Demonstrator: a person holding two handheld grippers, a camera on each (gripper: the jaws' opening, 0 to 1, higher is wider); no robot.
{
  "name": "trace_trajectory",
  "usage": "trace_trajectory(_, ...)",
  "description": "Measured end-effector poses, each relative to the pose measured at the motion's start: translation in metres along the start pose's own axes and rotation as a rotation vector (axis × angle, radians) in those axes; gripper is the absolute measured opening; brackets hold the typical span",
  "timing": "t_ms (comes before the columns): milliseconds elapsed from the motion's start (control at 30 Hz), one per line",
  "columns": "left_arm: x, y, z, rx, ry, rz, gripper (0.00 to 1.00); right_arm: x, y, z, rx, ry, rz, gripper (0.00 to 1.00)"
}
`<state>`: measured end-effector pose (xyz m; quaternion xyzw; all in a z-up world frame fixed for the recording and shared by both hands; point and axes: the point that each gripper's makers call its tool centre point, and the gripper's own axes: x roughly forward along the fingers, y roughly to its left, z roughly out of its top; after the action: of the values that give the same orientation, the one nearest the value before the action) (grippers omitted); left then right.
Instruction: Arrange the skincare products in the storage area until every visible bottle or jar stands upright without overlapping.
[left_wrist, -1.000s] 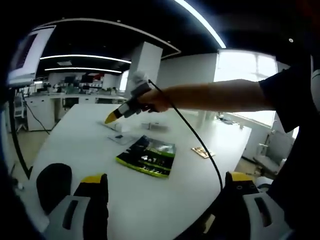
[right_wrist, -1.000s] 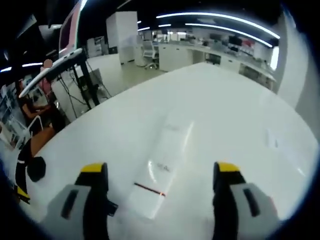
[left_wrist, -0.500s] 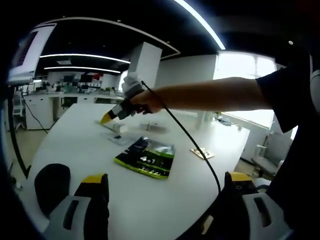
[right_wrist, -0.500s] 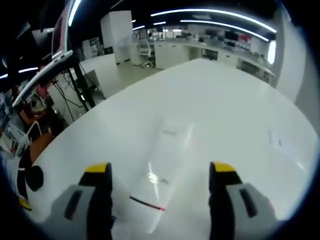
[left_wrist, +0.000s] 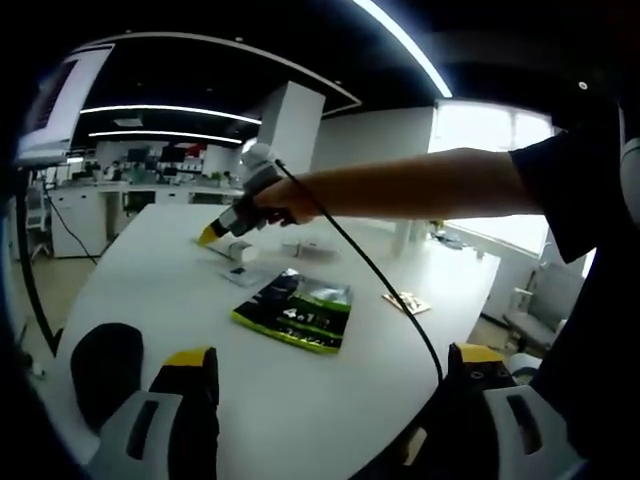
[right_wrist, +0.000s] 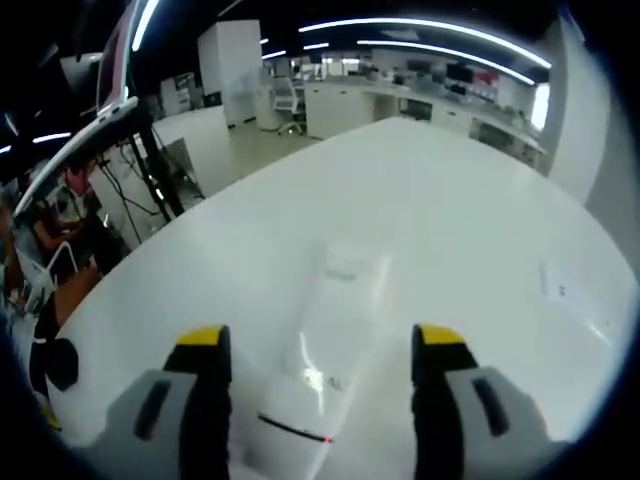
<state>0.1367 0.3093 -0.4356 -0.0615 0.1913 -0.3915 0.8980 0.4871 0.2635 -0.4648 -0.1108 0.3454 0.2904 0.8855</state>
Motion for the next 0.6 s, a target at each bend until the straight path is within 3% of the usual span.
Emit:
trace_trajectory(400,-0.003,0.007,0.000,-0.006,-0.007,0.011,0.99,0.014,-0.005,-0.009,-0.025,0.024,-0.028,0.68)
trace_trajectory(600,-0.004,0.009,0.000,-0.008,-0.006,0.014,0.99,0.014,-0.011,-0.009,-0.025,0.010,-0.030,0.52)
